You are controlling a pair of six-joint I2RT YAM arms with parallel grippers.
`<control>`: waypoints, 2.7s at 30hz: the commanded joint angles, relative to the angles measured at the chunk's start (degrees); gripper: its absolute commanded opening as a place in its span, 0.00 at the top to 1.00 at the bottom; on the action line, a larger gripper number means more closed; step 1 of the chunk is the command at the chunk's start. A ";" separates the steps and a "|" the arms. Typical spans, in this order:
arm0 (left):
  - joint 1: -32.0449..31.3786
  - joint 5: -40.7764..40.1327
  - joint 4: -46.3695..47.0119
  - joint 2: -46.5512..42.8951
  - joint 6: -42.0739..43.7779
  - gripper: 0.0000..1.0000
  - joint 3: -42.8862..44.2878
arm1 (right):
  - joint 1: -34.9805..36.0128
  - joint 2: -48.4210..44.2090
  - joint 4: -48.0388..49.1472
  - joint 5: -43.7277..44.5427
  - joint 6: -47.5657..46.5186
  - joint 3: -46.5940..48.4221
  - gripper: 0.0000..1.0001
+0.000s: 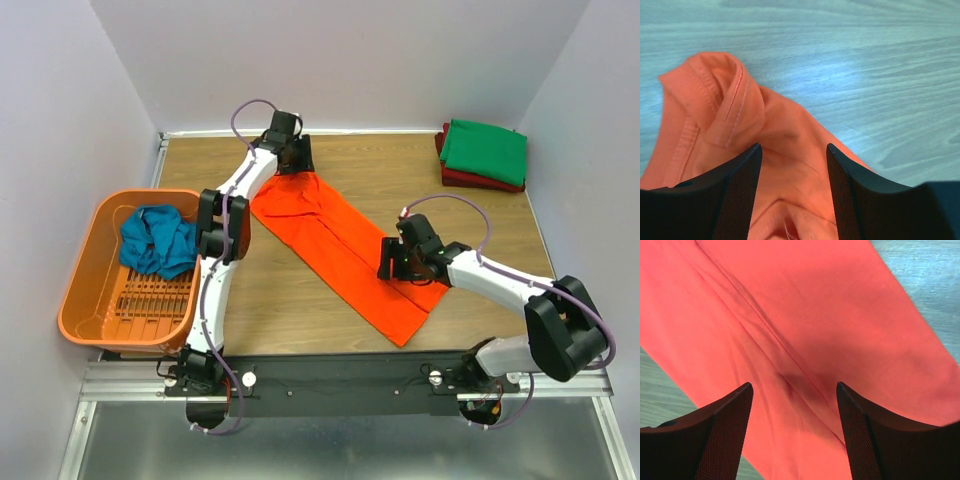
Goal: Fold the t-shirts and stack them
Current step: Fold the tshirt
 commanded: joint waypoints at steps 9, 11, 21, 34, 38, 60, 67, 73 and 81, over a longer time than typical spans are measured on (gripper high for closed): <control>-0.40 -11.33 8.47 -26.40 -6.36 0.37 -26.36 | 7.42 9.32 -8.12 8.79 3.63 3.39 0.25; -0.75 -11.15 12.07 -29.04 -7.25 0.37 -35.38 | 9.35 10.99 -8.91 8.44 4.51 3.92 0.25; -0.84 -14.58 14.46 -32.66 -9.89 0.37 -46.61 | 17.44 12.93 -5.33 -1.23 13.47 6.90 0.24; -0.93 -13.09 3.74 -8.41 -7.34 0.38 -22.44 | 17.89 6.44 -0.22 1.19 25.52 13.50 0.20; -0.93 -10.45 2.25 -4.45 -6.30 0.39 -16.40 | 17.19 3.36 -0.57 7.46 20.71 14.55 0.14; -1.46 11.25 1.36 13.66 5.93 0.29 12.28 | 12.26 1.24 -2.68 7.83 22.88 -4.24 0.12; -1.81 17.93 6.54 14.10 6.37 0.28 12.02 | 16.39 -2.45 -2.76 4.22 27.54 -10.93 0.15; -3.13 22.51 8.92 14.36 6.63 0.27 11.40 | 22.19 -5.70 -4.26 3.60 33.33 -13.13 0.16; -4.54 22.60 12.08 13.49 4.79 0.26 9.03 | 25.27 -13.51 -9.26 6.40 37.65 -15.51 0.16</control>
